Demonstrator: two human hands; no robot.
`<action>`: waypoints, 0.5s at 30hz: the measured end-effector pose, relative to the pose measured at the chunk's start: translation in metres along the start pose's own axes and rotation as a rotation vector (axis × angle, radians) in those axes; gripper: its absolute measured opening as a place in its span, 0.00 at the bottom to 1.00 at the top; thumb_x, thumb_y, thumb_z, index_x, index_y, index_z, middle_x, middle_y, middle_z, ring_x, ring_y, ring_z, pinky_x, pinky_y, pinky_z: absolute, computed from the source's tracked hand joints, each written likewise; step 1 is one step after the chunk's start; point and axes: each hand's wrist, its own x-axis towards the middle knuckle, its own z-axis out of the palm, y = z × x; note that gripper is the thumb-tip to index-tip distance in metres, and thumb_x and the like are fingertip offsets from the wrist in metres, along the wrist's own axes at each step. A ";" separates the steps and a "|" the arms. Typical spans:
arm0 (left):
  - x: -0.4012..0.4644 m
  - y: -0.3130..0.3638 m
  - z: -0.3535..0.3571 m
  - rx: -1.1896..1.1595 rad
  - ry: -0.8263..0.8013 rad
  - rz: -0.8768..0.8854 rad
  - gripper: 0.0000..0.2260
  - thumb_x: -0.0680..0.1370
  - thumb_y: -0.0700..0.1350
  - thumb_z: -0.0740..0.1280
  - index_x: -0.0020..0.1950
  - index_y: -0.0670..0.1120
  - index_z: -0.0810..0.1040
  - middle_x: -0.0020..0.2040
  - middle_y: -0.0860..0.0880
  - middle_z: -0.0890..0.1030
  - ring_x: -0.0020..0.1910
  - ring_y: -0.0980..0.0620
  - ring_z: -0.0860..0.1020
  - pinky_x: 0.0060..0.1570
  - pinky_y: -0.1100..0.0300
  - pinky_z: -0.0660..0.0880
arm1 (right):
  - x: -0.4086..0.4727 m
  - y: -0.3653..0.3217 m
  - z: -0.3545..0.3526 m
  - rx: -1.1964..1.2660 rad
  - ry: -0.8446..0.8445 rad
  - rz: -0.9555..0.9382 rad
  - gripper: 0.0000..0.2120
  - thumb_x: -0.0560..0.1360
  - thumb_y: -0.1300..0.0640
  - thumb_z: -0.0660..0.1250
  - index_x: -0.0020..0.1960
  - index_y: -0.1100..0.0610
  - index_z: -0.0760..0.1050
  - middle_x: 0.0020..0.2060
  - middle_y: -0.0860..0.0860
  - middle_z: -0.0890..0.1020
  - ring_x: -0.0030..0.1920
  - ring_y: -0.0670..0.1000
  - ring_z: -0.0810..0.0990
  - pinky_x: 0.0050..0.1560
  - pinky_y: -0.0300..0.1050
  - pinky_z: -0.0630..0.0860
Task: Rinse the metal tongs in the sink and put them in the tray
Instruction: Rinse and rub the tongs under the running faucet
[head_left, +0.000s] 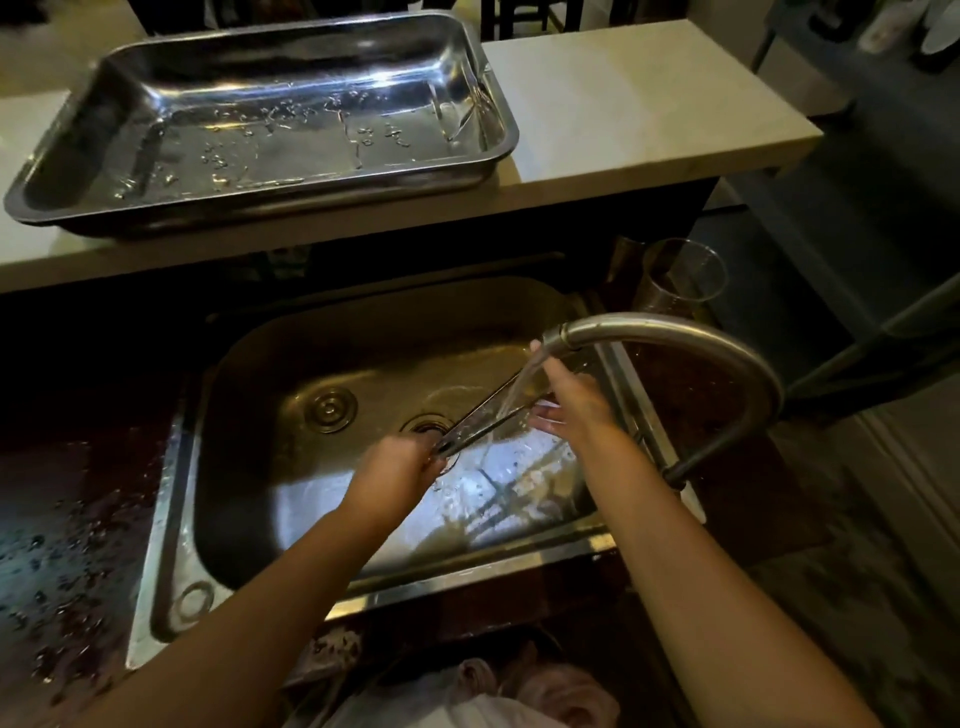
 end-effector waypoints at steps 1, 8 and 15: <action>-0.003 0.000 0.001 0.057 0.061 0.056 0.10 0.75 0.44 0.66 0.55 0.44 0.78 0.43 0.41 0.83 0.40 0.43 0.79 0.35 0.58 0.68 | -0.002 -0.001 0.000 0.035 -0.018 0.013 0.24 0.69 0.42 0.69 0.56 0.57 0.69 0.54 0.58 0.77 0.52 0.57 0.78 0.39 0.44 0.79; -0.011 0.001 0.008 0.081 0.226 0.148 0.12 0.68 0.37 0.73 0.50 0.42 0.81 0.35 0.41 0.83 0.33 0.40 0.81 0.27 0.56 0.75 | 0.001 0.013 -0.002 0.205 0.137 0.009 0.32 0.72 0.52 0.69 0.71 0.61 0.60 0.62 0.62 0.75 0.49 0.59 0.83 0.39 0.42 0.83; 0.006 -0.001 0.007 -0.883 -0.160 -0.361 0.09 0.76 0.44 0.66 0.53 0.44 0.81 0.47 0.47 0.83 0.38 0.60 0.80 0.40 0.67 0.76 | 0.003 0.014 -0.010 0.142 -0.147 -0.124 0.23 0.78 0.62 0.61 0.72 0.59 0.60 0.67 0.64 0.71 0.47 0.60 0.81 0.36 0.40 0.82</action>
